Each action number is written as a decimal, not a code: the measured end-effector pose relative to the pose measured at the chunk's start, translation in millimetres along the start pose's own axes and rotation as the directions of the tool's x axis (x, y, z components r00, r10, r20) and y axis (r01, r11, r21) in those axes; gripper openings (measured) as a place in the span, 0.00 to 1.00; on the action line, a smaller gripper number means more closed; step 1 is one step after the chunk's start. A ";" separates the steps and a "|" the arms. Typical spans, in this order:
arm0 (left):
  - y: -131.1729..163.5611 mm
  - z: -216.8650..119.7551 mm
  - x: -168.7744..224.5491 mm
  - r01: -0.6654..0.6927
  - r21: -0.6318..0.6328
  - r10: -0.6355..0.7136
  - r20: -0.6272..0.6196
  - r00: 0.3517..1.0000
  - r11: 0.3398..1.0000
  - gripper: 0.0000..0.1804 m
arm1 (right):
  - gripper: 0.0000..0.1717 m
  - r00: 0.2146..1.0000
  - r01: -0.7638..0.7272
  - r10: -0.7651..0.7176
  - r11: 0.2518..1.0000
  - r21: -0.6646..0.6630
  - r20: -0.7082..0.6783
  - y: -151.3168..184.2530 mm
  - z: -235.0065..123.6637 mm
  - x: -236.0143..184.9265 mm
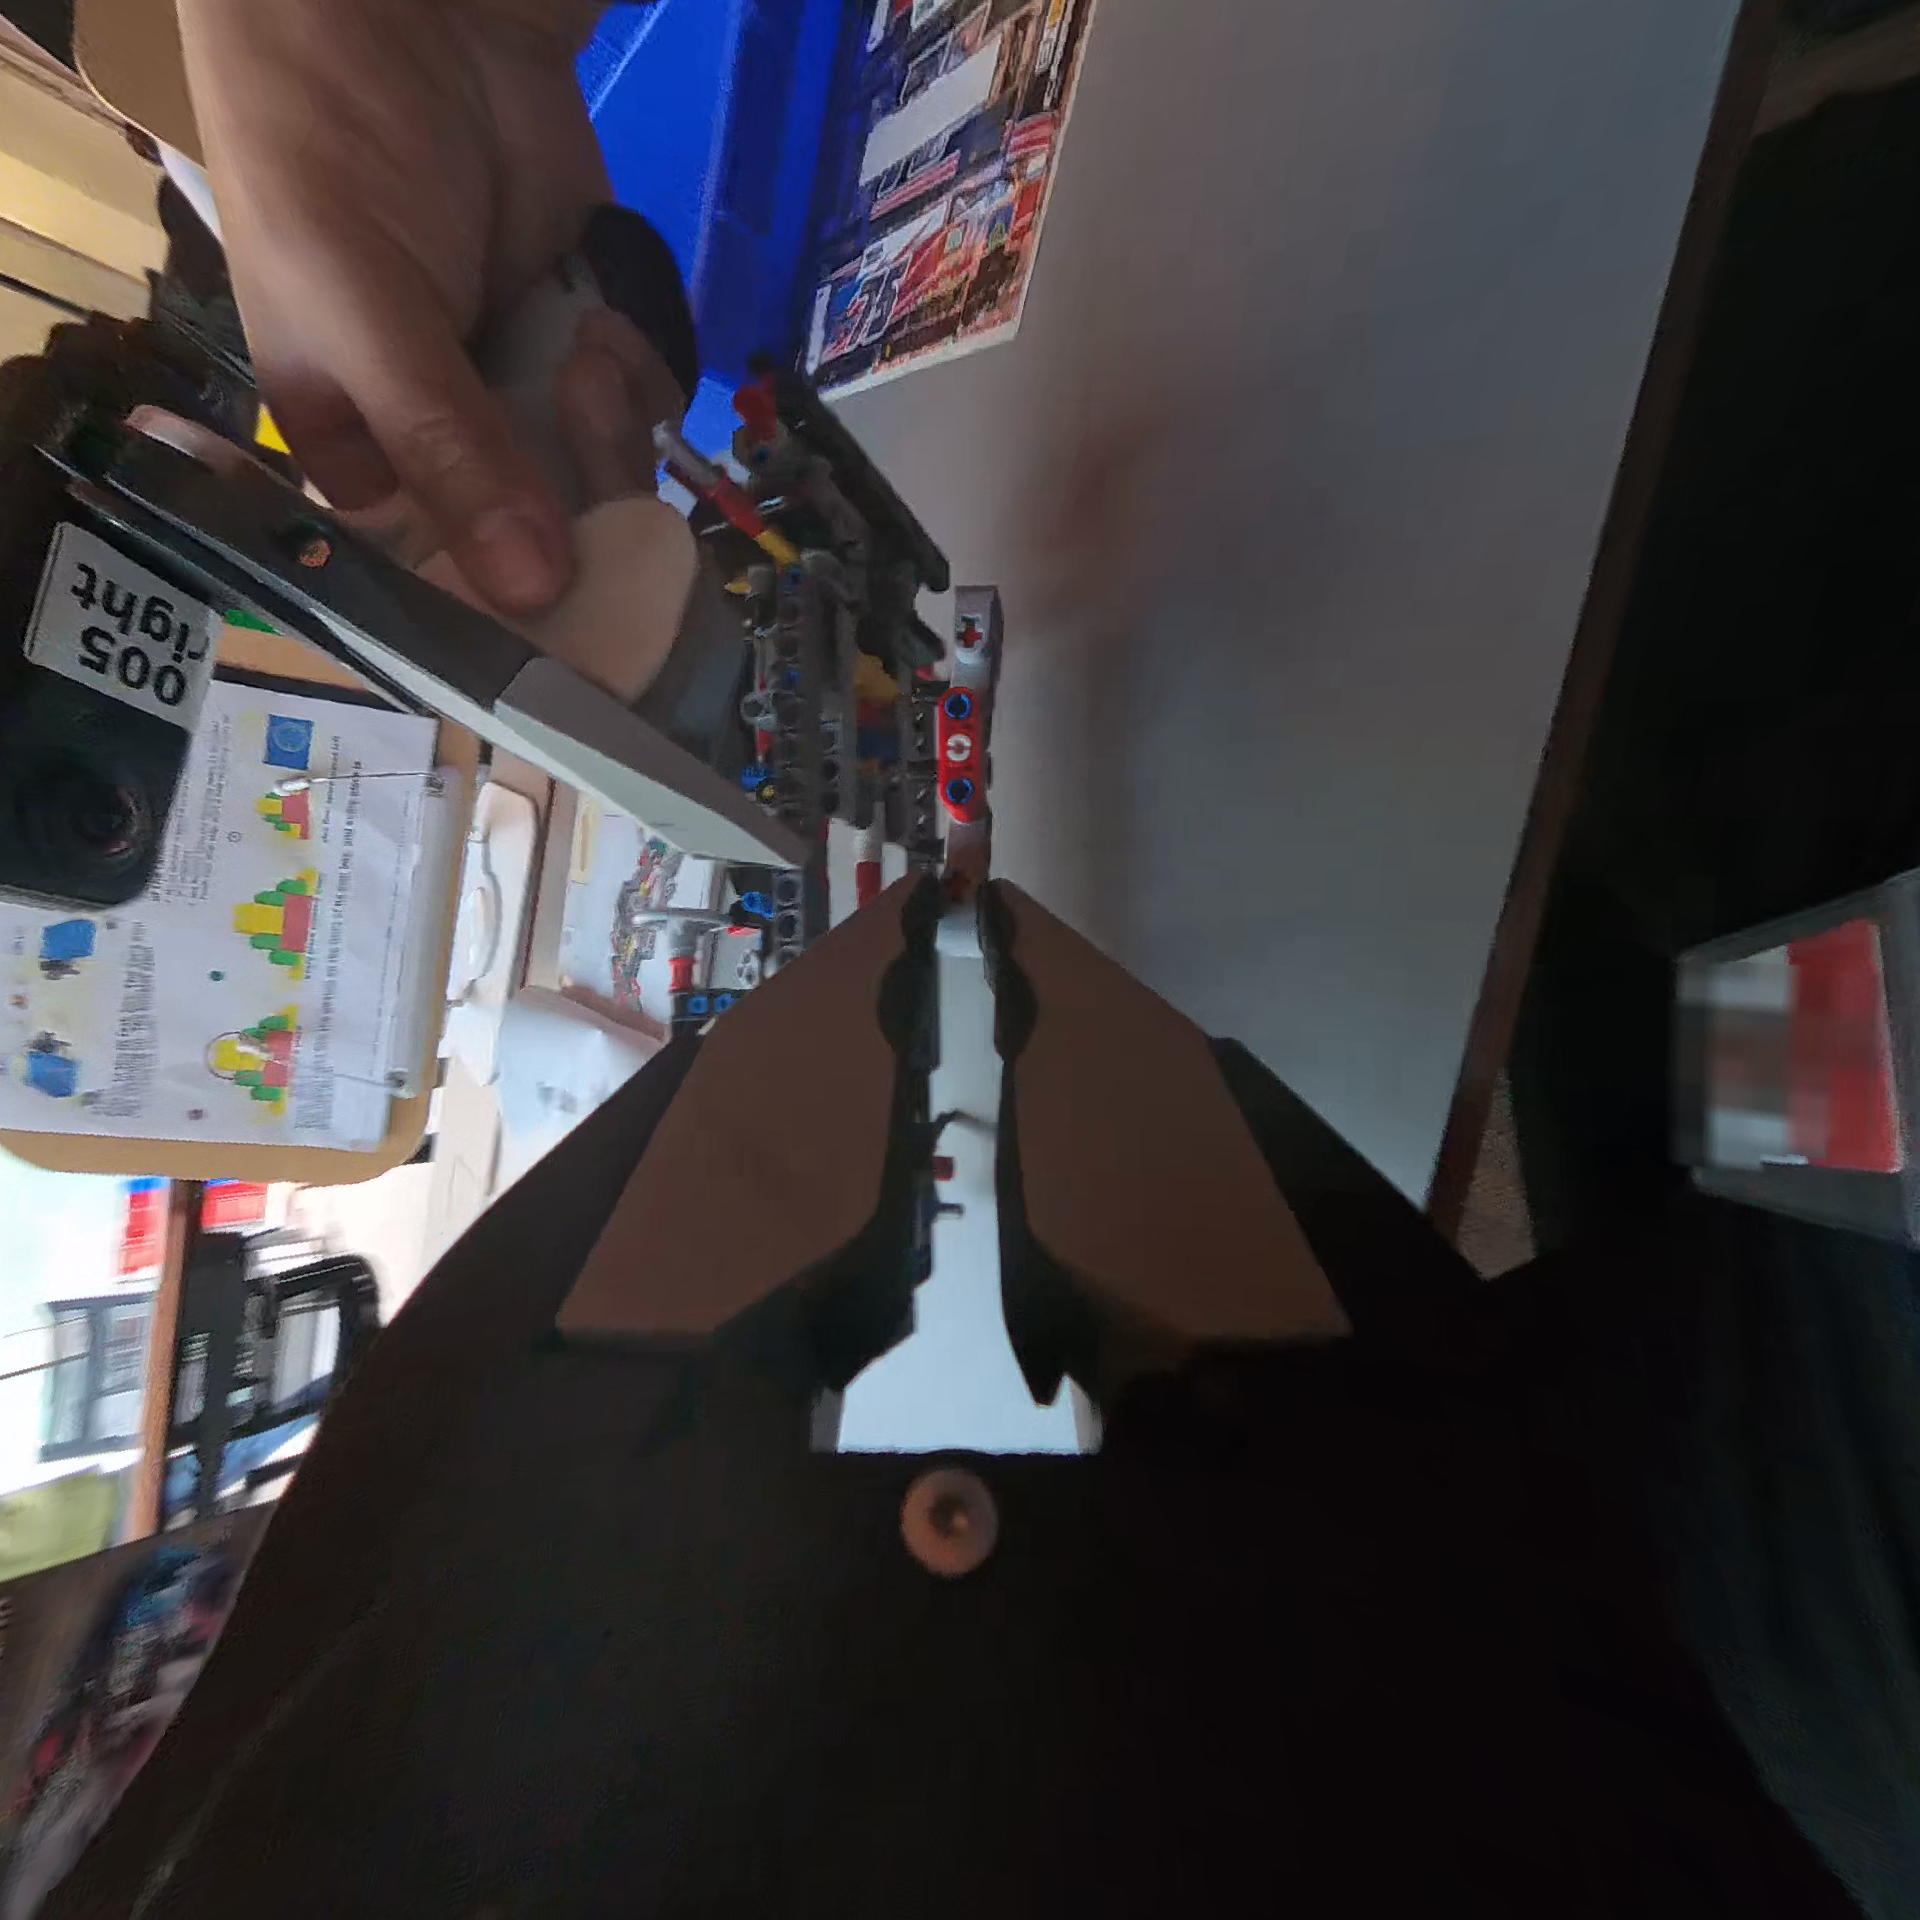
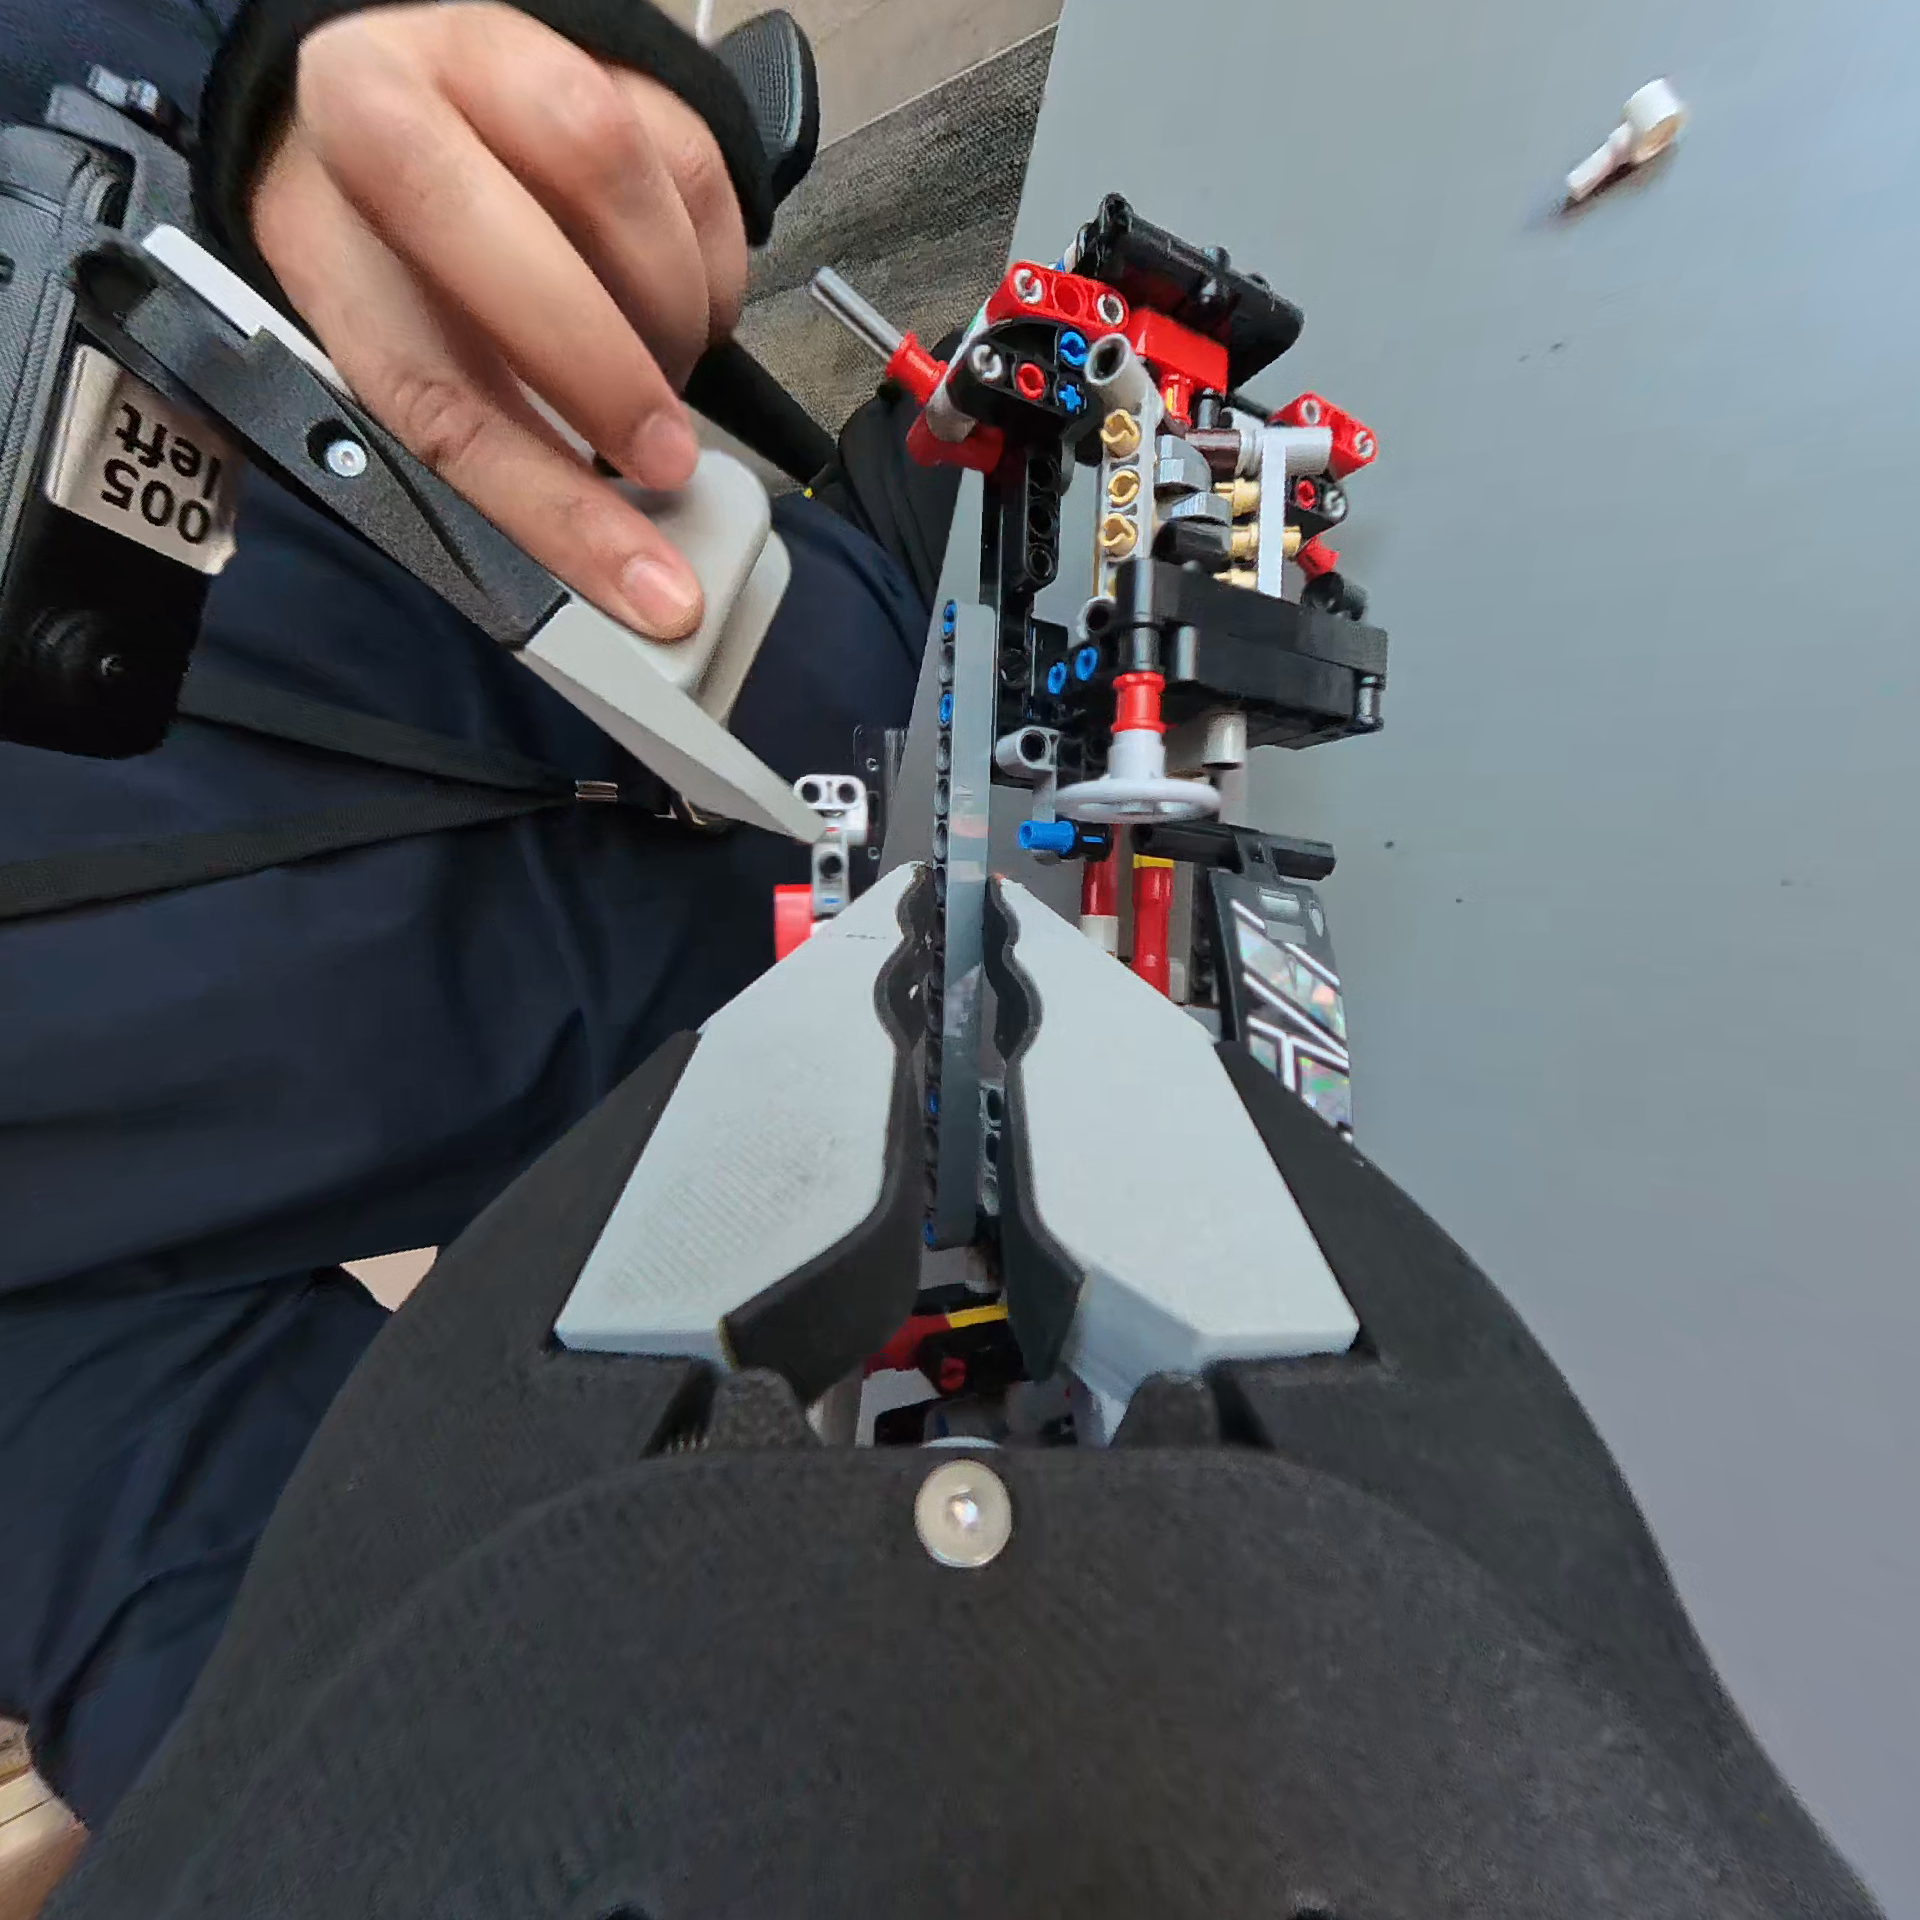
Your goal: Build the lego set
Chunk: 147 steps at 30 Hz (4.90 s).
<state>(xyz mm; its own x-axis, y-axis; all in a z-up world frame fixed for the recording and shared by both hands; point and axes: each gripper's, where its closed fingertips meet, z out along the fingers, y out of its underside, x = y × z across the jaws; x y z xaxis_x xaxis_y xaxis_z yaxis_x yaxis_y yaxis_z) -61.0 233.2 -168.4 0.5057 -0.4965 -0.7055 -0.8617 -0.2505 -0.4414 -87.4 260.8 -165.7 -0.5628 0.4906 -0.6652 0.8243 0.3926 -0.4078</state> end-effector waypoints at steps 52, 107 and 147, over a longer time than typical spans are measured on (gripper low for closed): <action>23.2 -4.4 -24.8 0.925 -0.306 -0.654 -0.751 -0.089 0.226 0.04 | 0.08 0.097 0.607 -0.595 0.671 -0.426 -0.798 -17.1 8.1 -3.8; 3.2 49.6 -5.7 0.456 0.073 -0.381 -0.442 0.812 0.887 0.29 | 0.08 0.218 0.435 0.328 0.811 0.392 -0.919 151.3 -75.8 -45.9; -38.1 -12.7 50.2 0.535 0.223 -0.384 -0.483 0.787 0.815 0.25 | 0.07 0.540 0.728 0.468 0.157 0.667 -0.700 51.6 -32.2 -120.5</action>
<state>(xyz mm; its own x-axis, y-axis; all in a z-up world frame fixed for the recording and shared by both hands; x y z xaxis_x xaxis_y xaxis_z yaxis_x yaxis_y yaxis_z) -3.3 207.3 -180.0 0.7085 -0.6958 -0.1175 -0.4220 -0.2844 -0.8608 21.0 246.9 -86.4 0.0396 0.9929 -0.1124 -0.2399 -0.0998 -0.9657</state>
